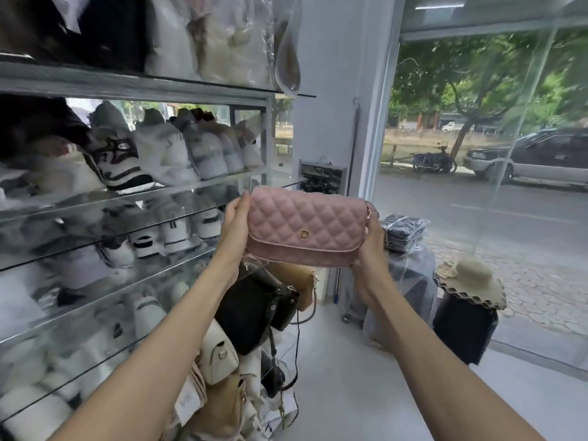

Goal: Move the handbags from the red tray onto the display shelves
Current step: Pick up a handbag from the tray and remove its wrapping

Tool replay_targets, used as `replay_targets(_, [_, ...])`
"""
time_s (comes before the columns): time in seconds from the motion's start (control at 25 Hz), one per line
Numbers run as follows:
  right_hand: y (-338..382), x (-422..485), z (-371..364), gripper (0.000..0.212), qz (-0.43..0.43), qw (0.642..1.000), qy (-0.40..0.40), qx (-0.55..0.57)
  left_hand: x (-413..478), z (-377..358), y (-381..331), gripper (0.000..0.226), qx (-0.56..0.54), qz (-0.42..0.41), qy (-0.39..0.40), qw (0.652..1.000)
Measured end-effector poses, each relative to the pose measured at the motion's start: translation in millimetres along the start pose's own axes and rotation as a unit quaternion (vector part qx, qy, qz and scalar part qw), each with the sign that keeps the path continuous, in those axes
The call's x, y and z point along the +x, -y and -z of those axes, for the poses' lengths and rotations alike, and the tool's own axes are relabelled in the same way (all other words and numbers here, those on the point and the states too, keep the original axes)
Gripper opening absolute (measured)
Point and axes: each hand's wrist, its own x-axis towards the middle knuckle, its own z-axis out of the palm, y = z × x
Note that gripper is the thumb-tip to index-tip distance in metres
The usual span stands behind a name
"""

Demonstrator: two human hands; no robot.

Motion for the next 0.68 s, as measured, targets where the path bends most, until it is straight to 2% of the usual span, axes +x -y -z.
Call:
replay_targets(0.12, [27.1,18.2,-30.5,0.069,0.015,0.999,0.032,0.008,38.8,6.9,-17.0,0.065,-0.003,-0.022,-0.004,1.000])
replay_targets(0.28, [40.7,63.4,-58.9,0.065,0.020,0.996,0.076,0.028,92.3,7.3,-31.2,0.061,0.001,-0.039,-0.022,0.999])
replay_targets(0.48, [48.7,142.2,-84.4,0.067,0.038,0.991,0.131,0.014,152.7,0.5,-34.1,0.084,0.030,-0.046,-0.050,0.997])
replay_targets(0.68, [54.2,213.6,-108.2,0.068,0.046,0.981,0.190,0.003,204.5,-16.7,-33.7,0.055,0.000,-0.055,-0.106,0.993])
